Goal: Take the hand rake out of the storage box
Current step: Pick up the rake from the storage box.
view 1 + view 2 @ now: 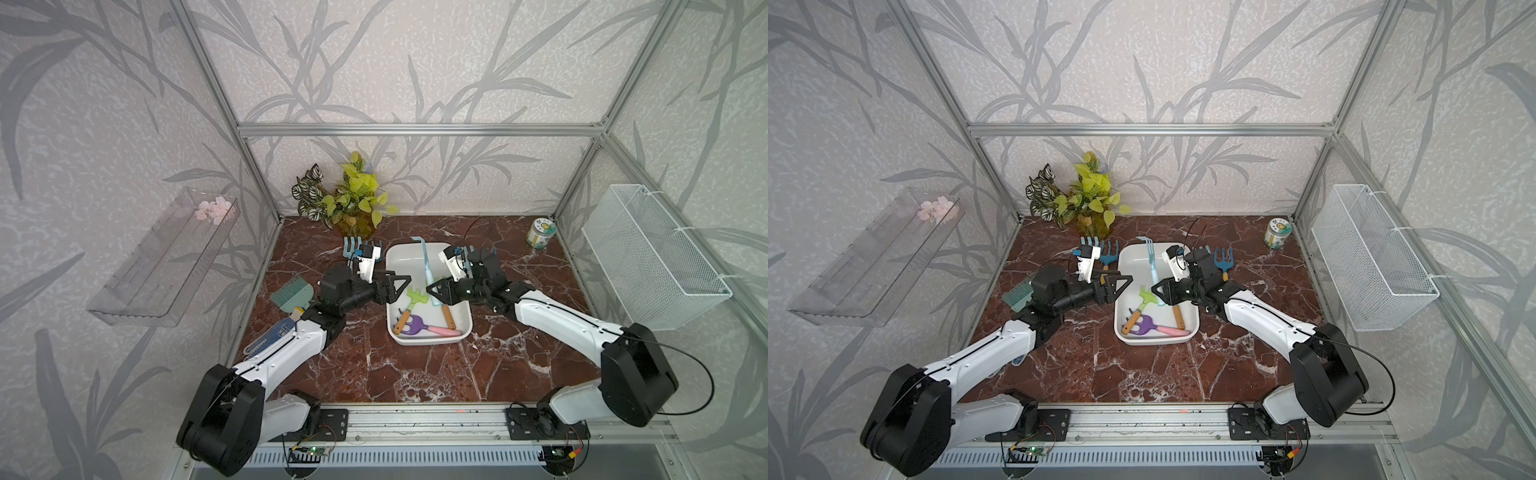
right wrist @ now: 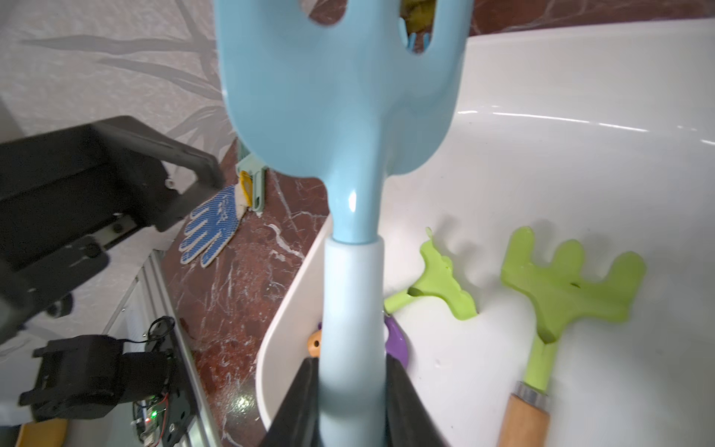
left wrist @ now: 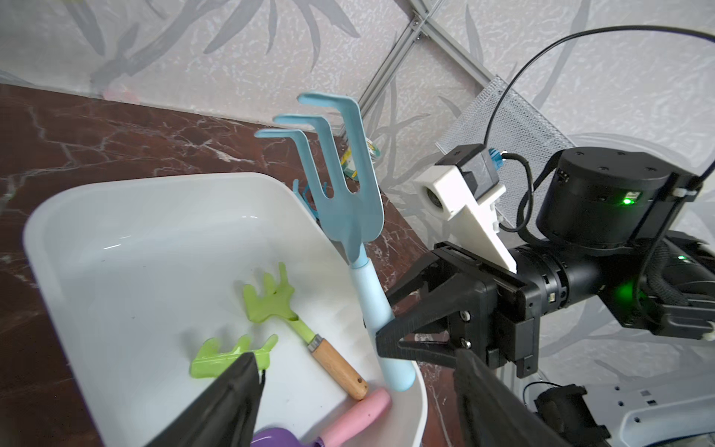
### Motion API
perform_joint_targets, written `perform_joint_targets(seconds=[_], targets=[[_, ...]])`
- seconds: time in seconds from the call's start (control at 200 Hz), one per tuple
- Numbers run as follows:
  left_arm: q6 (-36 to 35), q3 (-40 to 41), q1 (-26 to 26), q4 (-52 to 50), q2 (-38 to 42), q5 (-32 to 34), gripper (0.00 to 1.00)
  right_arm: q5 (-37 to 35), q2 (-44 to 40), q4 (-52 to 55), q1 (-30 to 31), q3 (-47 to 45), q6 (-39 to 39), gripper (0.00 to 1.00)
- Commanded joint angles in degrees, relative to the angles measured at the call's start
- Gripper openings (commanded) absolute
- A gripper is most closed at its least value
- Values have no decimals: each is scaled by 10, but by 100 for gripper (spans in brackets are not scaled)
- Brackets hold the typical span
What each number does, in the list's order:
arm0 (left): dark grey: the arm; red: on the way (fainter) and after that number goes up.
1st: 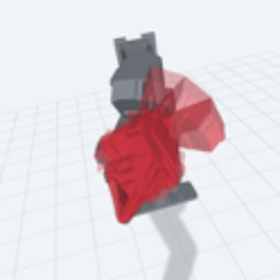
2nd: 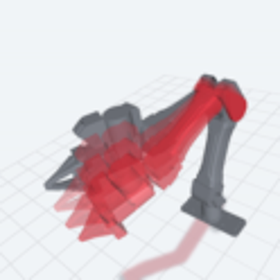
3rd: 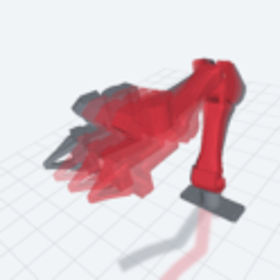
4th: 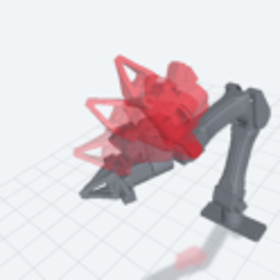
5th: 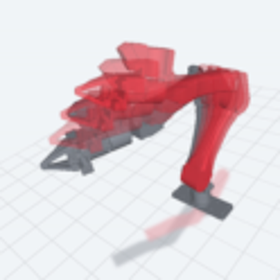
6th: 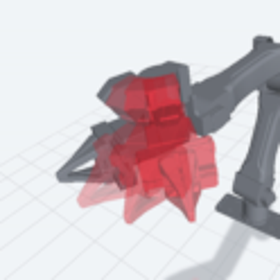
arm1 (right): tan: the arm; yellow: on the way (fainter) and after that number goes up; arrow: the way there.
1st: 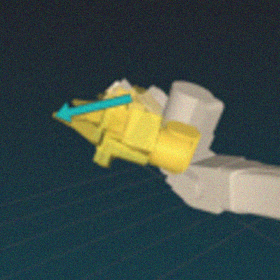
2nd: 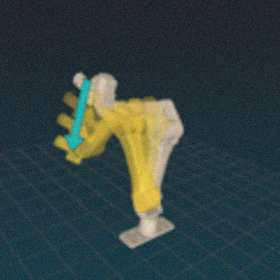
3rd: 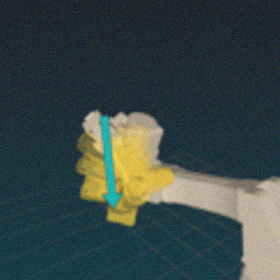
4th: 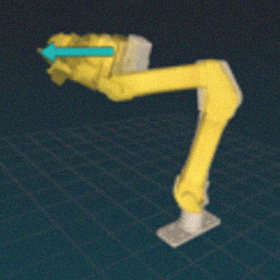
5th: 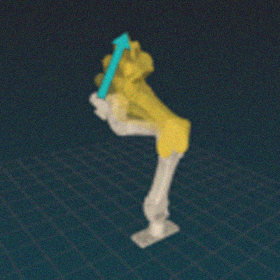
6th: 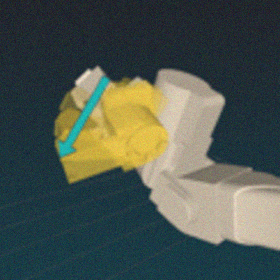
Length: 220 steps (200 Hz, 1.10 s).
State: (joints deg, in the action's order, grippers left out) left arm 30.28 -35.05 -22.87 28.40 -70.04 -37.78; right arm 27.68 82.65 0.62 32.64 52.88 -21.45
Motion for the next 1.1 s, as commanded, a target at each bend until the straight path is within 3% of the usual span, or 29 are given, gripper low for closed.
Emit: perform_joint_targets(seconds=[0.0,0.27,0.39,0.7,1.095], targets=[[44,-23,1,78,-17,-76,80,86,-26,-83,2,-9,-22,1],[83,-29,0,139,-58,-119,82,160,-31,-168,2,-23,-76,1],[105,-27,-1,165,-62,-113,78,175,-25,-198,3,-27,-96,1],[150,-26,-2,224,-81,-112,55,187,-14,-209,15,-21,-97,1],[161,-30,-2,226,-89,-113,31,168,-15,-171,23,-13,-68,2]])
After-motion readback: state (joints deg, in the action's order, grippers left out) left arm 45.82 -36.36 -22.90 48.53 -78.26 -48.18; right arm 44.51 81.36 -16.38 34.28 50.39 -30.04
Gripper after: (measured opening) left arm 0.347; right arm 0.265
